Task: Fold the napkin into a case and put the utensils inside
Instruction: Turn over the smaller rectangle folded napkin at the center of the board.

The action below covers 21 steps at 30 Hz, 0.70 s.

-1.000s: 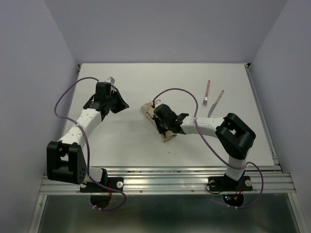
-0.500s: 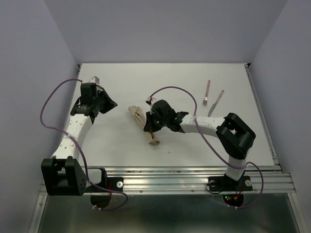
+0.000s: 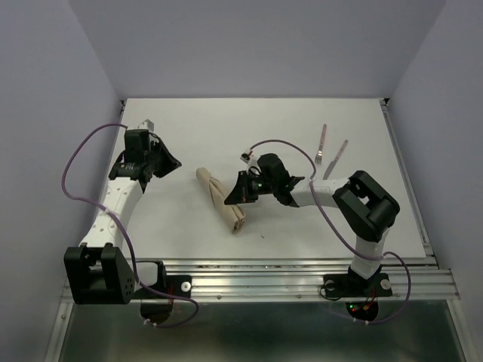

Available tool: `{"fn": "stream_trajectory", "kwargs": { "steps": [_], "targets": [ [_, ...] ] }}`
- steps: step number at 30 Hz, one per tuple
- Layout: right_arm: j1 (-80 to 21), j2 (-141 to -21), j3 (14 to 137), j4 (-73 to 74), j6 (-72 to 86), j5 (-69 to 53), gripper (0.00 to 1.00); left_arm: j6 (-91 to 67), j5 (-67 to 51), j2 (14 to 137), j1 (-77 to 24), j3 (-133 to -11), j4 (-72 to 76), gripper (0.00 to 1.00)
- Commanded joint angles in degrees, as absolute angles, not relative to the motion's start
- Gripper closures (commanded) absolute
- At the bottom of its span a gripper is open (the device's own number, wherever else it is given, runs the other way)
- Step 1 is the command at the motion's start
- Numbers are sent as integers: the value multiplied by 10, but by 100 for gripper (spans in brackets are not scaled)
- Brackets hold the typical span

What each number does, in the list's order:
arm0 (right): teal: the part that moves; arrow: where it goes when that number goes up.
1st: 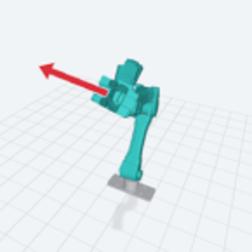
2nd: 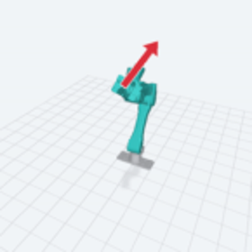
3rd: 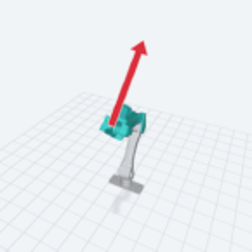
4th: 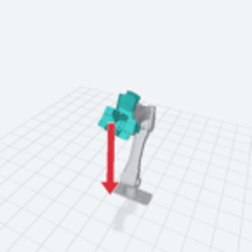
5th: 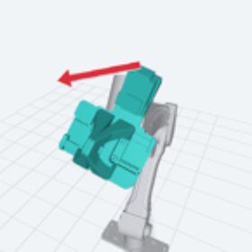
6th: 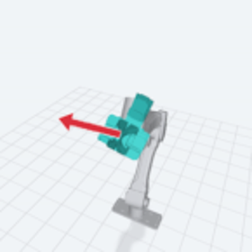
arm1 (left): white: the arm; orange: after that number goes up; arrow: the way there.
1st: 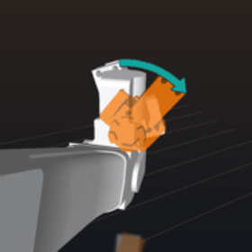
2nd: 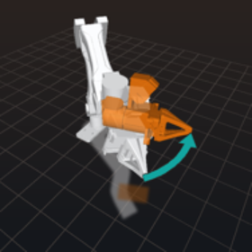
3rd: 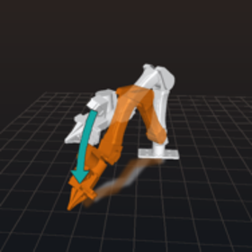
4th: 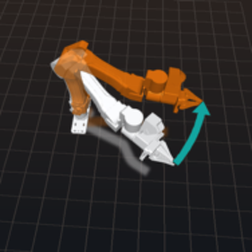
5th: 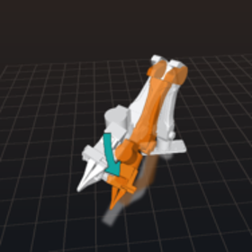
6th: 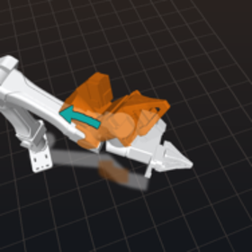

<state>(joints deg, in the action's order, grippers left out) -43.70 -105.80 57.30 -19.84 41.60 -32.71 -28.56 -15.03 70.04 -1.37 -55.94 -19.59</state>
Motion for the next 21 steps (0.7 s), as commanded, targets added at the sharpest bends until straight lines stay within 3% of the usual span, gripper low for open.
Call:
{"fn": "stream_trajectory", "kwargs": {
  "steps": [1, 13, 21],
  "targets": [
    [-413, -1079, 546, -353, 486, -424, 99, -276, -160, 682, -10, -567, -193, 100],
    [-366, -1107, 506, -362, 472, -462, 99, -285, -209, 710, -15, -526, -148, 100],
    [-347, -1128, 512, -362, 463, -493, 99, -294, -199, 804, -91, -512, -118, 100]
  ]
}}
